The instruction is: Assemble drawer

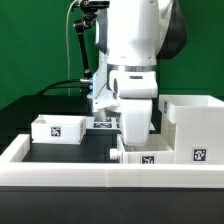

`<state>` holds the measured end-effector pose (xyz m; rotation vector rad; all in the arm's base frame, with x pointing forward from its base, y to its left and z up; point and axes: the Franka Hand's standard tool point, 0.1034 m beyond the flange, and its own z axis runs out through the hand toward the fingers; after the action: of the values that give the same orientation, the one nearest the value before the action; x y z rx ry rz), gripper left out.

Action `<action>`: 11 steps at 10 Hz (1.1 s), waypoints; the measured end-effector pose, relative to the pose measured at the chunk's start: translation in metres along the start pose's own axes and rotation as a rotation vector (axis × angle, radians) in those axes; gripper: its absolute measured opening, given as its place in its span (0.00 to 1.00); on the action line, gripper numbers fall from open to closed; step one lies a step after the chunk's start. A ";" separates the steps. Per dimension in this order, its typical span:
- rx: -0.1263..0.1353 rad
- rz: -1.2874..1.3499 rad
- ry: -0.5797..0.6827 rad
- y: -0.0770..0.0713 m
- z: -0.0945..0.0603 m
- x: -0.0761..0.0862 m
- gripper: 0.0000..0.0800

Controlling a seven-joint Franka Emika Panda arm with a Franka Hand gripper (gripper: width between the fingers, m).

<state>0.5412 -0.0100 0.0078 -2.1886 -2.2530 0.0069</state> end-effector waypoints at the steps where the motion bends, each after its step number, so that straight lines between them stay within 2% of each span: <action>1: -0.003 0.000 0.000 0.000 0.000 0.000 0.05; 2: -0.023 -0.004 0.003 0.001 0.000 0.000 0.05; 4: -0.023 -0.021 0.001 0.000 0.001 -0.002 0.05; 6: -0.046 -0.035 0.004 0.000 0.001 -0.007 0.05; 9: -0.046 -0.033 0.004 0.000 0.001 -0.007 0.05; 11: -0.021 -0.021 0.001 0.000 0.001 -0.008 0.05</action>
Offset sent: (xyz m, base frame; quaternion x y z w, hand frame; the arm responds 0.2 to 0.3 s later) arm -0.0090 -0.0077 -0.0002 -0.0030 -0.0284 -0.0937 0.9952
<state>0.5410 -0.0175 0.0069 -2.1737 -2.2864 -0.0187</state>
